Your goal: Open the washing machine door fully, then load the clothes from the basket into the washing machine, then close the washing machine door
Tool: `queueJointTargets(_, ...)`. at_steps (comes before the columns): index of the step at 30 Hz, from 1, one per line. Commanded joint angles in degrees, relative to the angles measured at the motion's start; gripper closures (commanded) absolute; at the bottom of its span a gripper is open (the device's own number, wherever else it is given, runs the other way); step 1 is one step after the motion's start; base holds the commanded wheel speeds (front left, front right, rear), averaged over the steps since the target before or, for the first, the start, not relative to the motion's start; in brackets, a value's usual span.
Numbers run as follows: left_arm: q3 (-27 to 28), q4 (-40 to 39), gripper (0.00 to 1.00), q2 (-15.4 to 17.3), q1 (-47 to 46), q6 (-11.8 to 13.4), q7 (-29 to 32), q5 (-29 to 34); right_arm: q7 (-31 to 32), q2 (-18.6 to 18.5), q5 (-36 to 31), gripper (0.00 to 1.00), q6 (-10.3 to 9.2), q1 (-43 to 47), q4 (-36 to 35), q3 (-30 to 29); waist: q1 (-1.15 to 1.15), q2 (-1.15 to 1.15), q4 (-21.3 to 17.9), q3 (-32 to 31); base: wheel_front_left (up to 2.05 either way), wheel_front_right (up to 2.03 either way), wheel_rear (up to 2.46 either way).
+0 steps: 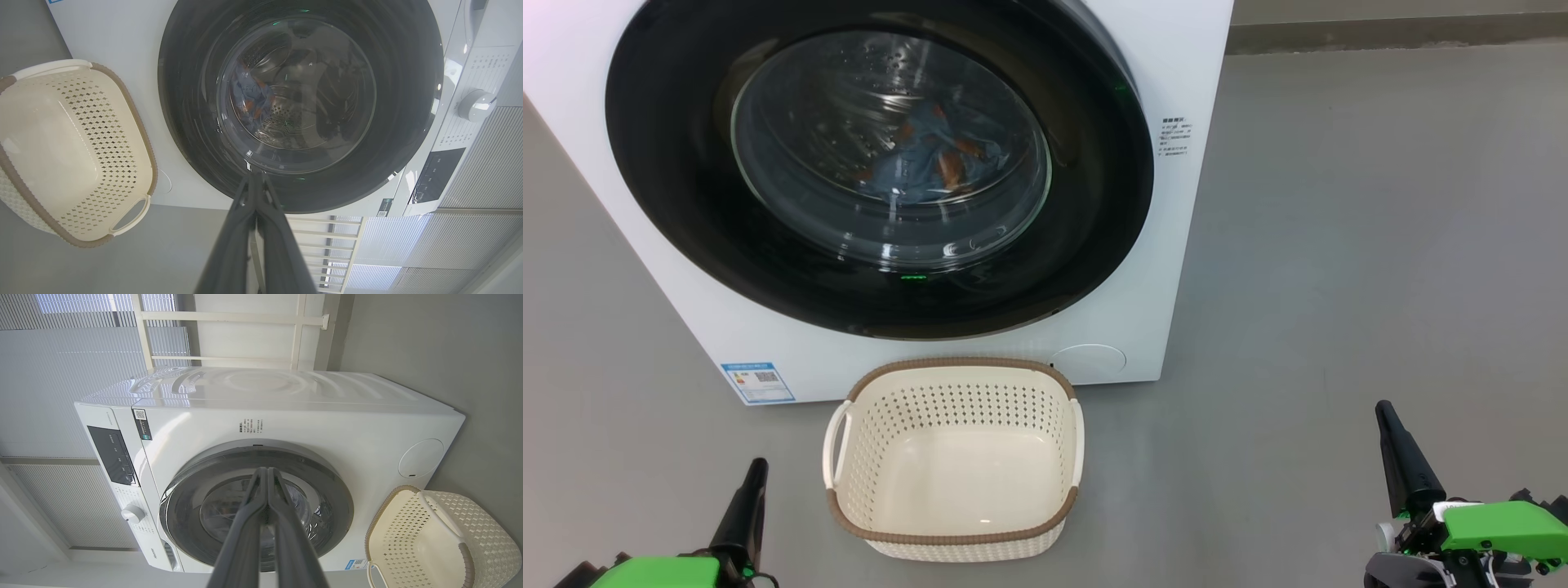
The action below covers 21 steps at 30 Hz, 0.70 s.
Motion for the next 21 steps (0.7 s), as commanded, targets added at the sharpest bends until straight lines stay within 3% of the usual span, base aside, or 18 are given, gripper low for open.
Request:
queueJointTargets(1,2.01,-1.08,1.0,0.73,-2.37,-0.17,0.38,-0.36,0.48,-0.16,0.2,1.0,0.09,-0.59,-1.73,1.26,0.0,0.0,0.0,0.0,0.0,0.0,0.0)
queueJointTargets(21,2.02,-1.08,1.0,0.72,-2.37,-0.17,0.38,-0.35,0.46,-0.16,0.21,1.0,0.09,-0.59,-1.74,1.28,0.0,0.0,0.0,0.0,0.0,0.0,0.0)
